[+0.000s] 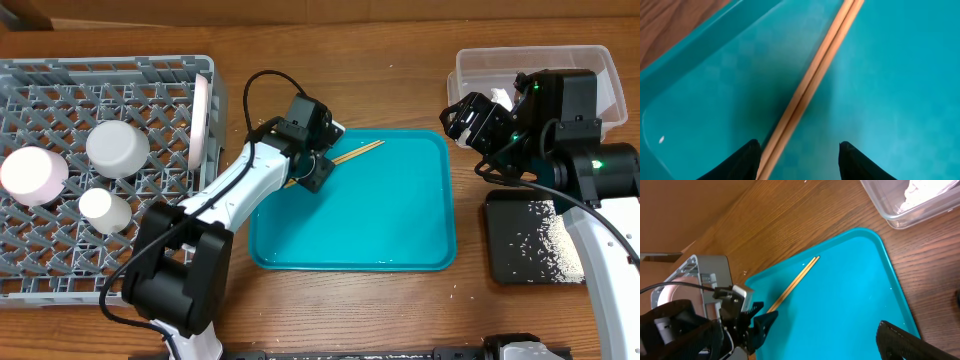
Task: Sort waste into correct bins and load items into the dishwasher
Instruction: 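Move the left gripper right to the chopsticks on the tray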
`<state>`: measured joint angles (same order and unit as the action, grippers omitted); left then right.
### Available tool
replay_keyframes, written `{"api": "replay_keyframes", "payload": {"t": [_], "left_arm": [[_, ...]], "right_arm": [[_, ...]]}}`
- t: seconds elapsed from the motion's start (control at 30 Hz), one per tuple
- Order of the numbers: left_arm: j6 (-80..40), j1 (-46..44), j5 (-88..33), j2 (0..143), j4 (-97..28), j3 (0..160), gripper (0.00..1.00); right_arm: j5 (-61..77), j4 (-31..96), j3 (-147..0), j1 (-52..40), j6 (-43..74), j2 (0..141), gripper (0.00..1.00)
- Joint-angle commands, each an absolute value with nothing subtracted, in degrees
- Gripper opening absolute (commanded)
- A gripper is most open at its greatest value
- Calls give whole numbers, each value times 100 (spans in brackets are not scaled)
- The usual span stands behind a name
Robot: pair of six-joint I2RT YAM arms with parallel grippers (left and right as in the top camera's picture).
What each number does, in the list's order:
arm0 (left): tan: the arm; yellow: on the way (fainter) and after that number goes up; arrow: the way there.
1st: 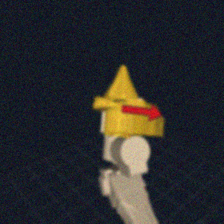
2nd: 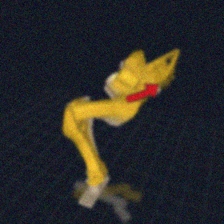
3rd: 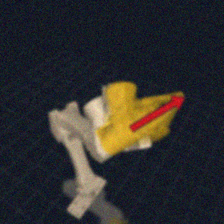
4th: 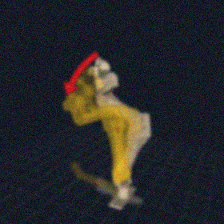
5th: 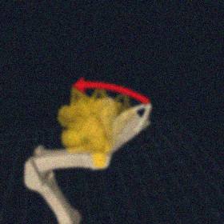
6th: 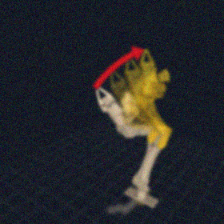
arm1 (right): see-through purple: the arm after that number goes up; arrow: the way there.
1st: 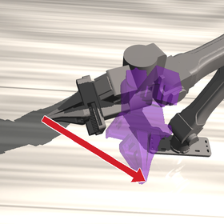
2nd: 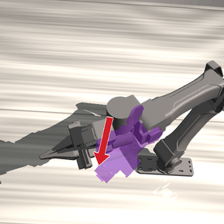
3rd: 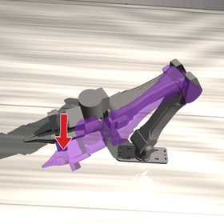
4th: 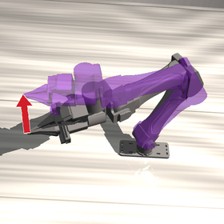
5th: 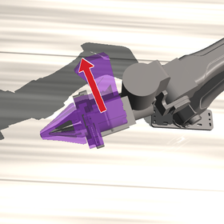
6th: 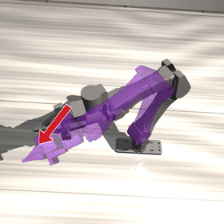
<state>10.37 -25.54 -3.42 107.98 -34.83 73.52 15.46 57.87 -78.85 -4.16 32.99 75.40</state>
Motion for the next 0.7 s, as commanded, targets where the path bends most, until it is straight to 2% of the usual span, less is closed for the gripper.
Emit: {"api": "replay_keyframes", "payload": {"t": [0.0,0.2,0.67], "left_arm": [[1227,-2596,-510,10866,-3317,7354,54],[1291,-2596,-633,10993,-3253,7354,51],[1675,-2598,-714,11566,-3162,7354,53]], "right_arm": [[1481,5756,-7915,-403,3256,7542,100],[1483,5758,-7915,-403,3256,7542,100],[1483,5758,-7915,-403,3256,7542,100]]}}
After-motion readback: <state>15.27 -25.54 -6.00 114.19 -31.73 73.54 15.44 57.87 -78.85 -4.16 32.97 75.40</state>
